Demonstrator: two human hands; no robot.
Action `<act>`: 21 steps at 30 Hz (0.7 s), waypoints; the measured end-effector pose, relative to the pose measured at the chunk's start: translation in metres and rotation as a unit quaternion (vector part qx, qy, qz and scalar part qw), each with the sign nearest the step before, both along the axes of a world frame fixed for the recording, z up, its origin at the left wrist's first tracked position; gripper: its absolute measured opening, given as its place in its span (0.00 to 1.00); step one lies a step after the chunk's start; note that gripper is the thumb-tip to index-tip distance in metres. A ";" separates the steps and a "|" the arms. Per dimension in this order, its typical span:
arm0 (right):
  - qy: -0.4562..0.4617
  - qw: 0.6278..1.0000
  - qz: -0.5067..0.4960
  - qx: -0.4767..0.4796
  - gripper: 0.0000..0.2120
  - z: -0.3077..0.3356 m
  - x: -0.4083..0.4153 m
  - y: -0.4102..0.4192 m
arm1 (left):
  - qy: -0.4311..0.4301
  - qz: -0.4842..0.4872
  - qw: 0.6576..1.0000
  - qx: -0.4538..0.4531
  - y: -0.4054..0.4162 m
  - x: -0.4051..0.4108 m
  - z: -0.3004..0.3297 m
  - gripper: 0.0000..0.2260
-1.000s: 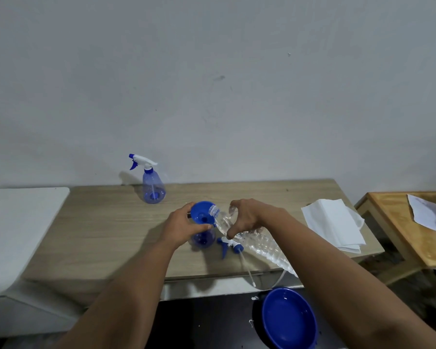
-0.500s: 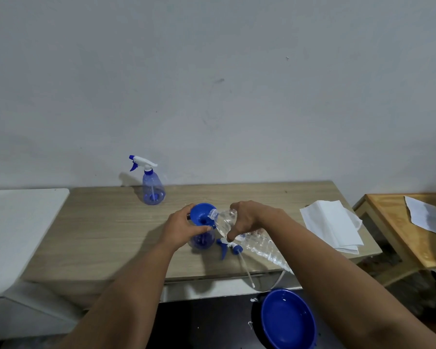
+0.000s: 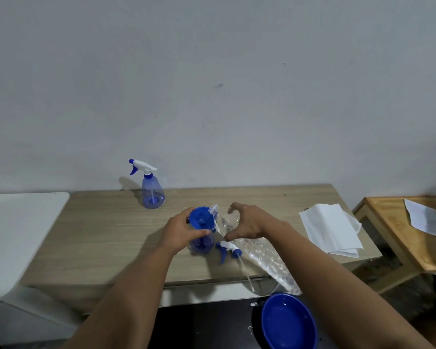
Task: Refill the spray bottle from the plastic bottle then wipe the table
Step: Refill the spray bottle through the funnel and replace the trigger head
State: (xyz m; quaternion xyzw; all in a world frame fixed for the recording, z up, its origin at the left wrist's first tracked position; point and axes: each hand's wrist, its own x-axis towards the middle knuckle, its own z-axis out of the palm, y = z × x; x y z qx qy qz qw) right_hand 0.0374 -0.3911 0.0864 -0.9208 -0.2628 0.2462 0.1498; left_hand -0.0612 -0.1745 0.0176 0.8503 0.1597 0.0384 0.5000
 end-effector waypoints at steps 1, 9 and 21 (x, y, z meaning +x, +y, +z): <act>-0.003 0.999 -0.012 0.034 0.38 -0.003 0.001 -0.002 | 0.000 0.000 1.000 0.000 0.000 0.000 -0.001 0.27; -0.057 0.941 -0.135 0.305 0.35 0.002 0.023 -0.019 | 0.006 0.009 1.000 0.009 0.000 0.003 -0.003 0.29; -0.082 0.879 -0.250 0.398 0.40 -0.005 0.084 0.008 | 0.012 0.021 1.000 0.003 -0.003 0.005 -0.005 0.30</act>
